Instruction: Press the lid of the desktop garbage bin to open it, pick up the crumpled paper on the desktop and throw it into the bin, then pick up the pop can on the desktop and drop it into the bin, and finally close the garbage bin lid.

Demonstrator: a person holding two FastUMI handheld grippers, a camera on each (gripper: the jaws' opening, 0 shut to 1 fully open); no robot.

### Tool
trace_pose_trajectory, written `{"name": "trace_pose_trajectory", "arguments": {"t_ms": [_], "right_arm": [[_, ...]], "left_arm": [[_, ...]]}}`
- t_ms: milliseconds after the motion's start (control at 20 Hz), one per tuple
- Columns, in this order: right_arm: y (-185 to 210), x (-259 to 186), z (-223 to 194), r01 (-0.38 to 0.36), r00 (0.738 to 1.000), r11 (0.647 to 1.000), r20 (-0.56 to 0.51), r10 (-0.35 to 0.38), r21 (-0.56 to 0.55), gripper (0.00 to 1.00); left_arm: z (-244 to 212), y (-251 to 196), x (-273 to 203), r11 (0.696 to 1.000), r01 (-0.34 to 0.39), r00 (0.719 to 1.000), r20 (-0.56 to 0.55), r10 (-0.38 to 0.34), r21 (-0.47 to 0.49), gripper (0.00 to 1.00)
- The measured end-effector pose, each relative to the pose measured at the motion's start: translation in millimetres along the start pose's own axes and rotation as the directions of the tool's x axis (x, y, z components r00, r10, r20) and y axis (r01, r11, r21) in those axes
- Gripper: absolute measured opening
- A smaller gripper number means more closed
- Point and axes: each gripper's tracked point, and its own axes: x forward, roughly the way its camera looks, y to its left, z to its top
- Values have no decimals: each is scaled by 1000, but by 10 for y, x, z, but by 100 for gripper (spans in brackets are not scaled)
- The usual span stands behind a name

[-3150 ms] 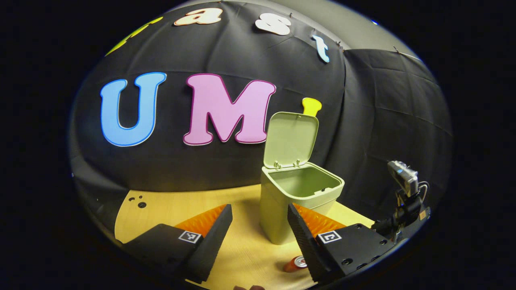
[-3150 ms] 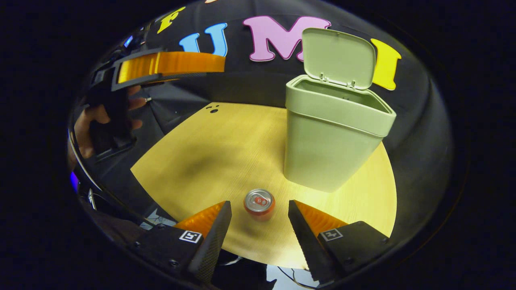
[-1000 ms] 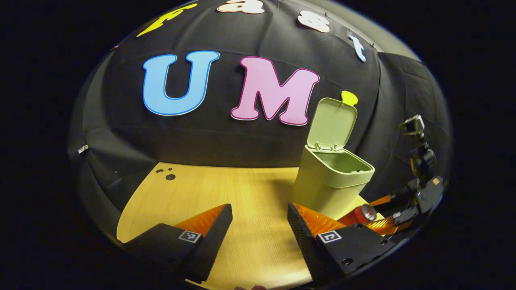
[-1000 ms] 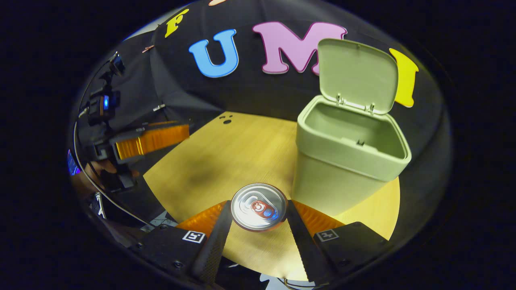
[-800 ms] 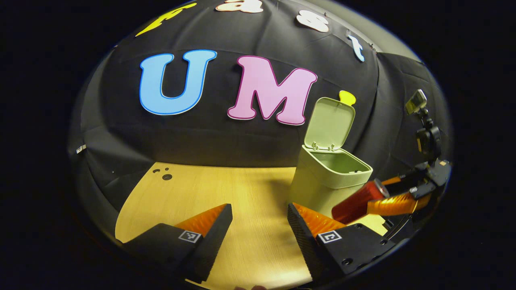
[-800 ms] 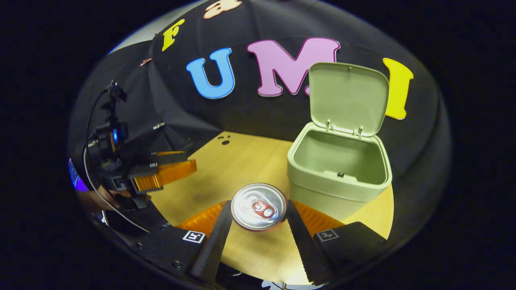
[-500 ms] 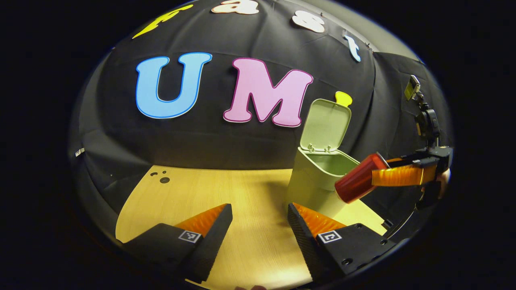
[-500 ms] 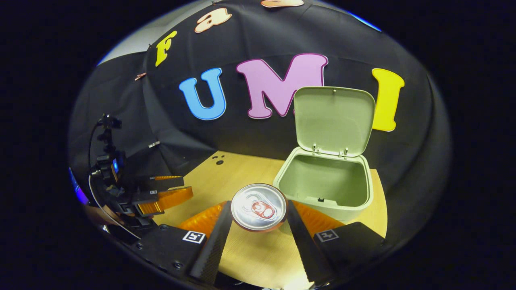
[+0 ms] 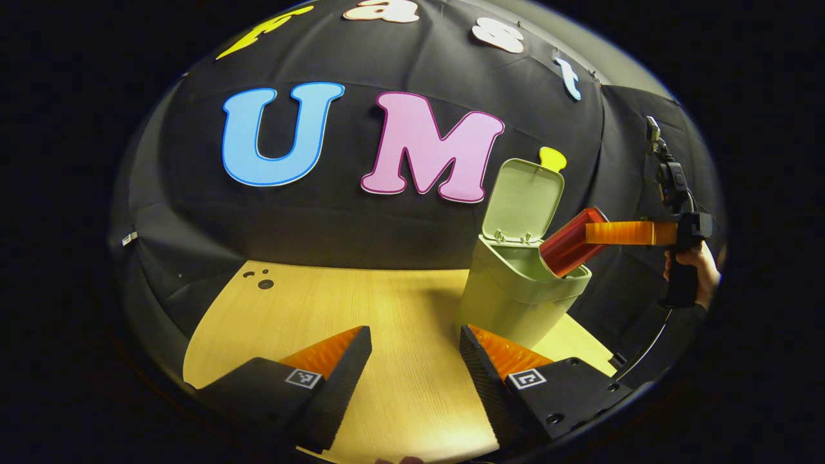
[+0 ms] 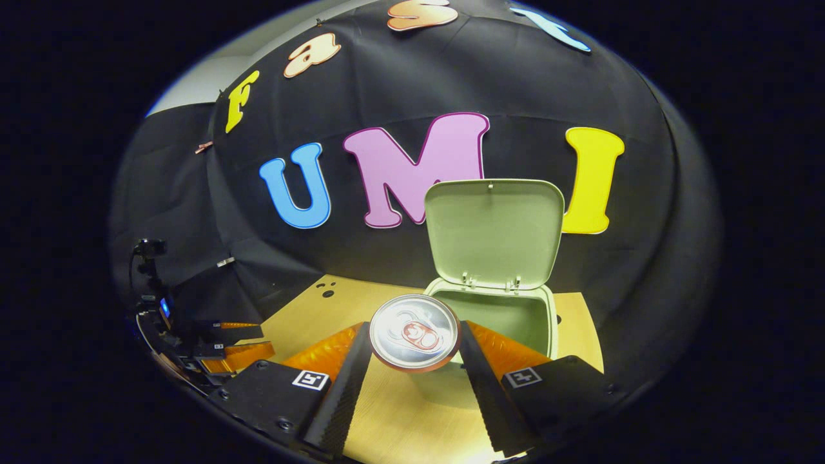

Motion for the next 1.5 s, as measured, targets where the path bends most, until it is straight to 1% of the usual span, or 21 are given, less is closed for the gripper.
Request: {"name": "trace_pose_trajectory", "arguments": {"t_ms": [250,600,800,950,1300,1500], "right_arm": [[-146,230,-26,23,1000,1000,-10,-23,0,83],[-226,540,-266,43,996,999,-76,-45,-18,83],[-291,618,-440,61,992,998,-114,-62,-19,84],[-303,637,-521,57,990,998,-132,-57,-8,84],[-329,648,-492,63,991,998,-121,-59,26,84],[-338,600,-378,69,994,997,-86,-66,41,85]], "left_arm": [[-18,71,-30,1000,-25,1000,-5,25,-11,90],[-66,202,-68,997,-64,998,-14,64,-32,90],[-86,265,-80,996,-80,997,-20,80,-36,90],[-100,296,-79,995,-88,996,-26,87,-40,90],[-92,296,-33,996,-84,996,-33,83,-31,90],[-72,296,6,997,-80,996,-33,79,-23,90]]}}
